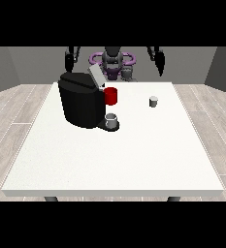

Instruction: Insert the coffee pod into the coffee machine and close the lid

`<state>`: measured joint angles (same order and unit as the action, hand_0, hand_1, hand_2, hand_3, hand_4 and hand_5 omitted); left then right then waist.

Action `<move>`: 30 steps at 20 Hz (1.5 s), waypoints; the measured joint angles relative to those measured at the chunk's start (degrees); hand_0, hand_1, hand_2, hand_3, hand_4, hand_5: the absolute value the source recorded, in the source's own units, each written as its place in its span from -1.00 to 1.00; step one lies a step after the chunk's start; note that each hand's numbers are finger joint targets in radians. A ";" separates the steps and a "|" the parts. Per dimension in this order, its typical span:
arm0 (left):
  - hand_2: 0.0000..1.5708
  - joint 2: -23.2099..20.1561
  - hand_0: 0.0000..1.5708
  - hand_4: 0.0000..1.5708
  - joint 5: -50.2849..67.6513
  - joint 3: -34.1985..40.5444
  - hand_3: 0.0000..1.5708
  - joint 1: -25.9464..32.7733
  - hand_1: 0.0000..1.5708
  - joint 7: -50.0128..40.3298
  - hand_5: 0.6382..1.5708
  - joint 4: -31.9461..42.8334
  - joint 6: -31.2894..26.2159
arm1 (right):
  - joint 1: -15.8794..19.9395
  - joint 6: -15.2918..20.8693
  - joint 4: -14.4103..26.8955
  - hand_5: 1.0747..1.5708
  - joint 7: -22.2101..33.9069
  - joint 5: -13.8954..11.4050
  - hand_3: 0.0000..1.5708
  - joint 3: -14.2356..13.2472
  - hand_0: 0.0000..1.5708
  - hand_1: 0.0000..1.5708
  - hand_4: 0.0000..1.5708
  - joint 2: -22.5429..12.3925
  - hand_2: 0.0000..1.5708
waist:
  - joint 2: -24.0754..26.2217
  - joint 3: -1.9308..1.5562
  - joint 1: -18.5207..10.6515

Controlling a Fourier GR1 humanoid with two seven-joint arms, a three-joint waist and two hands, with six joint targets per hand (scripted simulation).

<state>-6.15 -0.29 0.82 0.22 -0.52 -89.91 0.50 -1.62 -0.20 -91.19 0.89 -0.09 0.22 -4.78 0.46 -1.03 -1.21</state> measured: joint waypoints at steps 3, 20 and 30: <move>-1.00 -0.34 -1.00 -0.59 0.25 -0.35 -1.00 1.45 -1.00 1.55 1.00 -0.95 -1.58 | -1.14 -0.63 1.81 1.00 -0.85 0.41 -1.00 -0.69 -1.00 -1.00 -0.84 -0.17 -1.00 | 0.81 0.54 -0.14; -1.00 -13.68 -1.00 -1.00 0.55 7.76 -1.00 -7.69 -1.00 6.07 1.00 11.53 -13.00 | 2.27 5.13 0.75 1.00 -6.72 0.54 -1.00 -2.82 -1.00 -1.00 -0.79 3.63 -1.00 | -3.19 1.03 5.68; -1.00 -15.85 -1.00 -1.00 -4.88 9.28 -1.00 -16.25 -1.00 7.38 1.00 27.44 -11.64 | 5.01 5.69 -0.12 1.00 -5.66 1.29 -1.00 -1.10 -1.00 -1.00 -0.57 4.01 -1.00 | -6.90 1.04 8.29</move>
<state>-22.00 -5.17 10.10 -16.02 6.86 -62.48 -11.14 3.39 5.49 -91.30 -4.78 1.20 -0.88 -0.77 -6.44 0.01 7.08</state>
